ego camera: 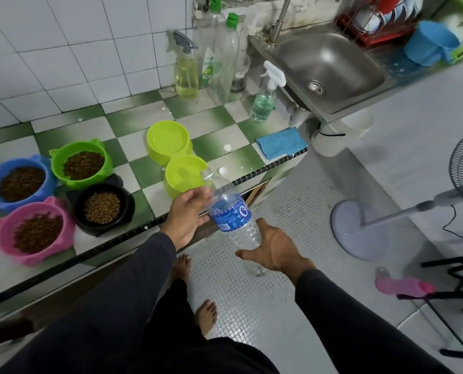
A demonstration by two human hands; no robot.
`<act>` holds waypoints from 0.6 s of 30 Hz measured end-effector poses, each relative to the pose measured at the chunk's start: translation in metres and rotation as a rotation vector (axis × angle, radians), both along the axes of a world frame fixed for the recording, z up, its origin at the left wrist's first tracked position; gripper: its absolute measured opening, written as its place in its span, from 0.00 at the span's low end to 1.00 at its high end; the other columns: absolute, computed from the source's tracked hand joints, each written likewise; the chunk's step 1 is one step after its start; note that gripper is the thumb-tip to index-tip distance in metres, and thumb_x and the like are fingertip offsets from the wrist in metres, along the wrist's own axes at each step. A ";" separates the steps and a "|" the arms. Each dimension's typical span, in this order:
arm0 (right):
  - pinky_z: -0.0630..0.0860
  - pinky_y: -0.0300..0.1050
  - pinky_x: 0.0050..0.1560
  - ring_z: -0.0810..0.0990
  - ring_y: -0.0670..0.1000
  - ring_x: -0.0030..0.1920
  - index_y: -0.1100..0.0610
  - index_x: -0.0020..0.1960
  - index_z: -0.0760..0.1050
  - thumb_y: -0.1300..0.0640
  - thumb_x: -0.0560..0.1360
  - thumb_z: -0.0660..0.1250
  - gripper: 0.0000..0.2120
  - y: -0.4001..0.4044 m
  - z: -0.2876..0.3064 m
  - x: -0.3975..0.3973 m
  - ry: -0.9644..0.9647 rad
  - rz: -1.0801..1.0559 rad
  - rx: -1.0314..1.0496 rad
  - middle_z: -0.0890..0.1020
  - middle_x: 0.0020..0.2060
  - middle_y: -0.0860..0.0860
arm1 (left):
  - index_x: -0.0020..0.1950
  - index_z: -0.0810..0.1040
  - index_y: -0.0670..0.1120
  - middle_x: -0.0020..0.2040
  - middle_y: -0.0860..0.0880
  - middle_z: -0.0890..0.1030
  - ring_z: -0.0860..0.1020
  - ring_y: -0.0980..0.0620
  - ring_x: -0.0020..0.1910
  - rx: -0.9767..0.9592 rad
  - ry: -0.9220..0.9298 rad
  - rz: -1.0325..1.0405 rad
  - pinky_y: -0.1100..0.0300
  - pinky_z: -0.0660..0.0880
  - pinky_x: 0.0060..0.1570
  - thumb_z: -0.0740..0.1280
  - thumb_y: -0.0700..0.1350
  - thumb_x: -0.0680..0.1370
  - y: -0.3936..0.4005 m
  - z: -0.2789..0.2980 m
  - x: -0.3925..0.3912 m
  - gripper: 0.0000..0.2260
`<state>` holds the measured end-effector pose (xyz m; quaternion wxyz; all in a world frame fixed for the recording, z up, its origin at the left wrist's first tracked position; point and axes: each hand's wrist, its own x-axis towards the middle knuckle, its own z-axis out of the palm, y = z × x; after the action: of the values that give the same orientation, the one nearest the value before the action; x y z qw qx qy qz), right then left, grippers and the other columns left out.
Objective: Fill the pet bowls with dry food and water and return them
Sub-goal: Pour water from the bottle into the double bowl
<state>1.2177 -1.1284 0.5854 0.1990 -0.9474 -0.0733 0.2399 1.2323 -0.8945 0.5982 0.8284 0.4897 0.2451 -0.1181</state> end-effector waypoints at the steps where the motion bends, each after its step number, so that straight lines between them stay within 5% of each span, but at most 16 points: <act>1: 0.81 0.53 0.54 0.81 0.49 0.50 0.45 0.64 0.66 0.26 0.63 0.70 0.38 0.000 -0.002 0.001 0.006 0.002 -0.009 0.81 0.52 0.46 | 0.61 0.79 0.43 0.63 0.43 0.84 0.81 0.44 0.65 -0.006 0.010 0.007 0.46 0.80 0.59 0.69 0.47 0.81 0.000 -0.004 0.001 0.11; 6: 0.81 0.52 0.52 0.80 0.48 0.47 0.46 0.63 0.66 0.27 0.63 0.71 0.37 0.003 -0.007 0.004 0.026 0.016 -0.024 0.80 0.50 0.46 | 0.59 0.80 0.44 0.62 0.42 0.84 0.81 0.44 0.64 -0.024 0.045 0.035 0.51 0.81 0.50 0.69 0.46 0.81 0.003 -0.016 0.003 0.09; 12: 0.81 0.52 0.53 0.81 0.48 0.48 0.46 0.63 0.66 0.25 0.61 0.70 0.39 0.005 -0.011 0.011 0.053 0.038 -0.037 0.81 0.51 0.46 | 0.60 0.80 0.44 0.62 0.43 0.84 0.81 0.43 0.63 -0.055 0.068 0.038 0.42 0.79 0.61 0.72 0.51 0.75 0.008 -0.027 0.005 0.17; 18: 0.80 0.49 0.51 0.80 0.47 0.46 0.44 0.62 0.66 0.25 0.62 0.70 0.37 0.005 -0.014 0.016 0.060 0.063 -0.056 0.80 0.50 0.45 | 0.60 0.81 0.43 0.60 0.42 0.85 0.83 0.43 0.59 -0.054 0.085 0.019 0.42 0.79 0.60 0.67 0.51 0.82 0.011 -0.042 0.009 0.13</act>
<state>1.2338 -1.1237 0.5719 0.1668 -0.9422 -0.0905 0.2762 1.2414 -0.8838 0.5559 0.8312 0.4591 0.2817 -0.1376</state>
